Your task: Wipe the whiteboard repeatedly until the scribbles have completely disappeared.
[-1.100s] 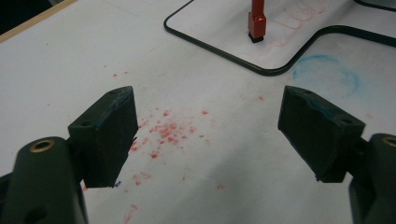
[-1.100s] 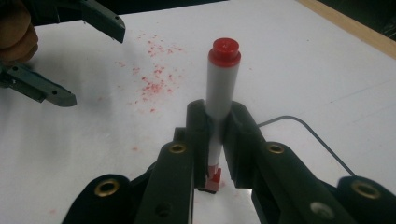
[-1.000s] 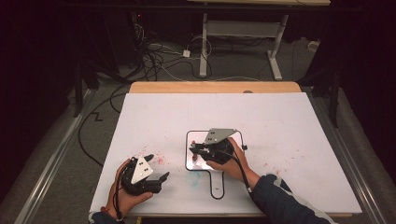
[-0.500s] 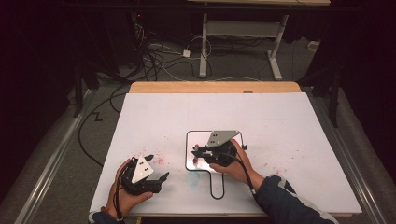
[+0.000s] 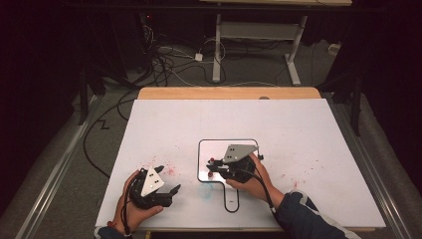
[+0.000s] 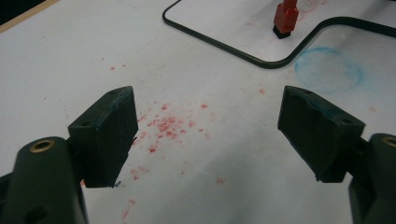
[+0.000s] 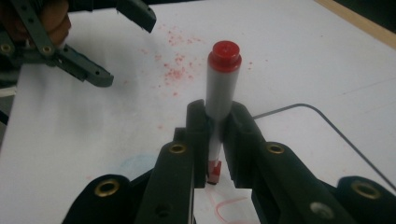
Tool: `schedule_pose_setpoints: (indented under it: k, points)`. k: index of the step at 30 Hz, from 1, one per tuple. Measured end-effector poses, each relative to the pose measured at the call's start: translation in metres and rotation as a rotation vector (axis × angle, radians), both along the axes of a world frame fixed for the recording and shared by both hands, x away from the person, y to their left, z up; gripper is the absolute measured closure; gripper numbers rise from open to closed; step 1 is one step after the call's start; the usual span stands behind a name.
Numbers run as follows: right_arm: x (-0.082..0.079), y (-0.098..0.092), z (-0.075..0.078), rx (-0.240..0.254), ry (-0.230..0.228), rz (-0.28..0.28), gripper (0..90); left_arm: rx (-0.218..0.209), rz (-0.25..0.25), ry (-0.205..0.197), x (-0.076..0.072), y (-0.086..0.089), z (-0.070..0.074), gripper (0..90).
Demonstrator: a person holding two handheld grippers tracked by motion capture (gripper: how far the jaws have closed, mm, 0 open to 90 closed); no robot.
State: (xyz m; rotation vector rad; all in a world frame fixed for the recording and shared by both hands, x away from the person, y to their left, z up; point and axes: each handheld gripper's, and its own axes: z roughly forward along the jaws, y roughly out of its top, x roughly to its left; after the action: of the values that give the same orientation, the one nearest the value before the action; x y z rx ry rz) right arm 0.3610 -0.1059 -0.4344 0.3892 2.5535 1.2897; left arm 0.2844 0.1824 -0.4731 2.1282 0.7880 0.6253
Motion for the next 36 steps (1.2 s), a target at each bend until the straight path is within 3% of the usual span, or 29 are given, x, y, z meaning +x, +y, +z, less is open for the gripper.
schedule_pose_setpoints:
  k: [4, 7, 10, 14, 18, 20, 23, 24, 26, 28, 30, 33, 35, 36]
  points:
    - [0.007, -0.010, 0.003, -0.081, -0.106, -0.126, 81.6, -0.001, -0.005, -0.006, -0.001, 0.000, 0.001, 19.4]
    - [0.008, -0.013, 0.002, -0.047, -0.077, -0.138, 81.6, -0.001, -0.008, -0.004, 0.000, 0.000, 0.001, 19.4]
    - [0.000, -0.002, -0.001, 0.008, -0.011, -0.074, 81.6, 0.006, -0.012, -0.015, 0.000, 0.000, 0.001, 19.4]
    - [-0.010, 0.015, -0.004, 0.030, 0.009, -0.018, 81.6, 0.007, -0.015, -0.013, 0.000, 0.000, 0.001, 19.4]
    - [-0.009, 0.015, -0.001, -0.006, -0.010, -0.037, 81.6, 0.002, -0.012, -0.012, -0.001, 0.001, 0.001, 19.4]
    - [-0.005, 0.009, 0.002, -0.059, -0.057, -0.086, 81.6, -0.002, -0.007, -0.002, -0.001, 0.001, 0.001, 19.4]
    - [0.006, -0.004, 0.006, -0.098, -0.073, -0.177, 81.6, 0.002, -0.012, -0.012, -0.001, 0.001, 0.001, 19.4]
    - [0.010, -0.009, 0.006, -0.088, -0.061, -0.184, 81.6, 0.003, -0.012, -0.011, -0.001, 0.001, 0.001, 19.4]
    - [0.010, -0.010, 0.005, -0.066, -0.041, -0.176, 81.6, 0.001, -0.012, 0.002, -0.001, 0.000, 0.001, 19.4]
    - [0.006, -0.007, 0.004, -0.025, 0.019, -0.117, 81.6, 0.002, -0.013, 0.003, 0.000, -0.001, 0.001, 19.4]
    - [-0.001, 0.000, 0.003, -0.013, 0.040, -0.078, 81.6, 0.005, -0.014, 0.004, 0.000, -0.001, 0.001, 19.4]
    - [-0.006, 0.005, 0.005, -0.044, 0.030, -0.056, 81.6, 0.006, -0.016, 0.006, 0.000, -0.002, 0.000, 19.4]
    - [-0.003, 0.001, 0.007, -0.078, 0.002, -0.106, 81.6, 0.003, -0.015, 0.006, -0.001, -0.001, 0.001, 19.4]
    - [-0.001, -0.001, 0.009, -0.115, -0.044, -0.146, 81.6, 0.002, -0.015, 0.006, -0.001, -0.001, 0.001, 19.4]
